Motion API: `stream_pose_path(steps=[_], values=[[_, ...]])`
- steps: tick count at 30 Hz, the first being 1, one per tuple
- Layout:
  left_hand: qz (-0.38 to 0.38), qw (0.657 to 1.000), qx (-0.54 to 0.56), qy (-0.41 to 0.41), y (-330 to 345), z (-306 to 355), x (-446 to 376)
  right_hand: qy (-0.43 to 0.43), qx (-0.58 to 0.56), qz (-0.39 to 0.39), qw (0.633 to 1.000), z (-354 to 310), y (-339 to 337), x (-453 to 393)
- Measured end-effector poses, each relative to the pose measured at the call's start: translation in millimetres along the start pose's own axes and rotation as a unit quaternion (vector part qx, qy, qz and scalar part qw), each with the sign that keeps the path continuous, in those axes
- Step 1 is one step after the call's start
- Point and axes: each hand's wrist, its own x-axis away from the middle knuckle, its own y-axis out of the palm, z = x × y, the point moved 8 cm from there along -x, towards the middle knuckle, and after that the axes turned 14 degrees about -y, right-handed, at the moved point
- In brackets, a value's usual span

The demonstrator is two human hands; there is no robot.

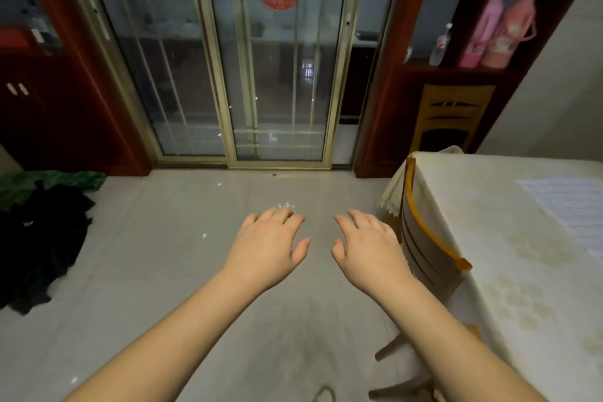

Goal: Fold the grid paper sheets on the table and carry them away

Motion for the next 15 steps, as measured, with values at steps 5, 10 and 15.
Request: stream_pose_path(steps=[5, 10, 15], values=[[-0.004, 1.000, -0.020, 0.006, -6.1, 33.5, -103.4, 0.027, -0.020, 0.027, 0.999, 67.4, -24.1, -69.9], [0.014, 0.999, -0.030, 0.013, -16.9, 64.1, -184.7, 0.029, -0.015, 0.044, 0.998, 125.6, -54.4, -126.4], [0.020, 0.999, -0.024, 0.034, -16.0, 91.2, -244.4, 0.054, -0.005, 0.054, 0.997, 173.2, -66.8, -161.7]])
